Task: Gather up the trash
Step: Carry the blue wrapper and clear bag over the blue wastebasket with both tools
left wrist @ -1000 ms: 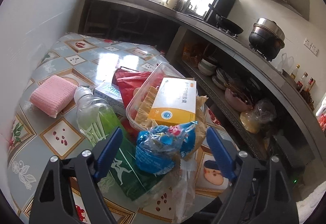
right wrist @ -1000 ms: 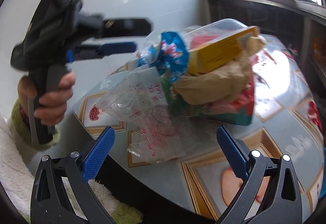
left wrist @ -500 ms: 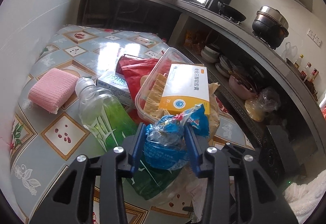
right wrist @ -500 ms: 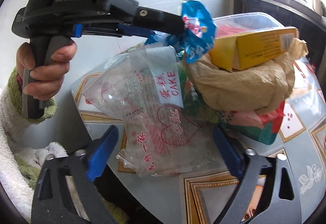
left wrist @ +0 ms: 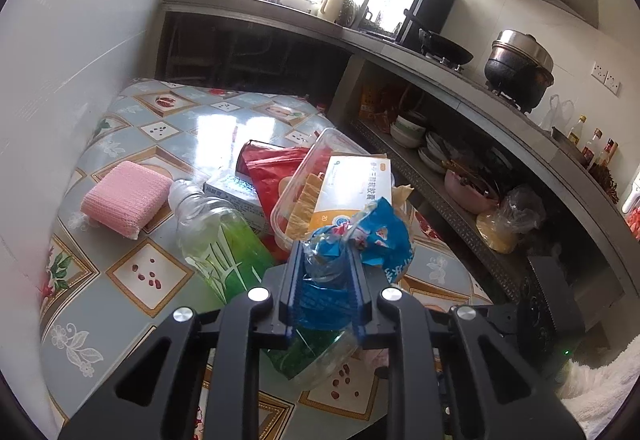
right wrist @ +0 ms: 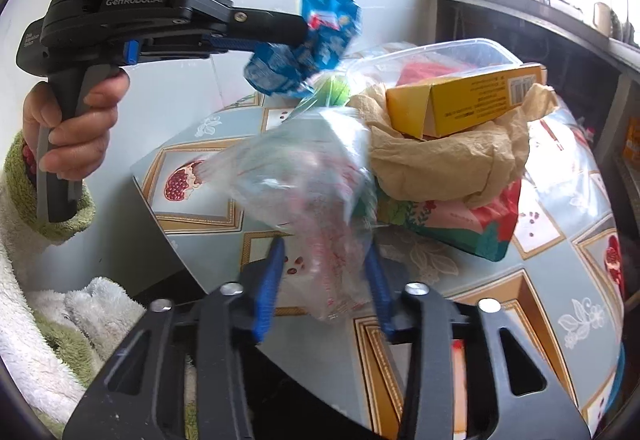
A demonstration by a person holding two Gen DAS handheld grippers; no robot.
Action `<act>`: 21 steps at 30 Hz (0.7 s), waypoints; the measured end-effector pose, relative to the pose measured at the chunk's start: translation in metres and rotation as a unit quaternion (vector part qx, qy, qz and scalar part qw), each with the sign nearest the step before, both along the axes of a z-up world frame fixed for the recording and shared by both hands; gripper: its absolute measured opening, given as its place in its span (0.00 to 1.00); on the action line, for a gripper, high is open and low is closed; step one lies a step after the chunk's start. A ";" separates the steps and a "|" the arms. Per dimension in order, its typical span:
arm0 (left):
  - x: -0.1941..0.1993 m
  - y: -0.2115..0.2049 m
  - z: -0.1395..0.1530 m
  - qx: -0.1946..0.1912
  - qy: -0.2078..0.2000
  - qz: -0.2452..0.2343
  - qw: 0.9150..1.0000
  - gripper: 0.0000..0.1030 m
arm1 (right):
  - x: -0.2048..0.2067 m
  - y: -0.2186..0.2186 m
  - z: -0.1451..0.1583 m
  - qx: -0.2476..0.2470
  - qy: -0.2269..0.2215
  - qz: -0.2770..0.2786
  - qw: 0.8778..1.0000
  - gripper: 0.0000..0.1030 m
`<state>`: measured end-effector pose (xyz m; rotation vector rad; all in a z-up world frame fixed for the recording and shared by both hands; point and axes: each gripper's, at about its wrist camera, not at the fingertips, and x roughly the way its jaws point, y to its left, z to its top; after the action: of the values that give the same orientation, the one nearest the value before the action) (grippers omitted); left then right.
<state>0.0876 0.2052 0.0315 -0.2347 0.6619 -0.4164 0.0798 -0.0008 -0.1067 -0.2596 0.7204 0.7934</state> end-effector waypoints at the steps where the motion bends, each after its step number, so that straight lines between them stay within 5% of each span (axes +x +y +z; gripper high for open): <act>1: -0.003 0.002 0.002 -0.005 -0.004 0.003 1.000 0.19 | -0.001 -0.002 -0.001 0.001 0.000 -0.002 1.000 0.24; 6: -0.013 0.007 0.010 -0.021 -0.016 0.008 1.000 0.18 | -0.006 -0.029 0.011 0.011 0.004 -0.018 1.000 0.13; 14: -0.023 -0.007 0.027 -0.037 -0.039 -0.020 0.998 0.18 | -0.044 -0.041 0.047 0.058 0.002 -0.052 0.997 0.11; 21: -0.024 -0.022 0.029 -0.036 -0.034 -0.030 0.998 0.18 | -0.059 -0.066 0.051 0.157 0.054 -0.044 0.985 0.11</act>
<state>0.0638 0.1832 0.0602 -0.2686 0.5882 -0.5055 0.0205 -0.0668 -0.0560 0.1004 0.6932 0.8277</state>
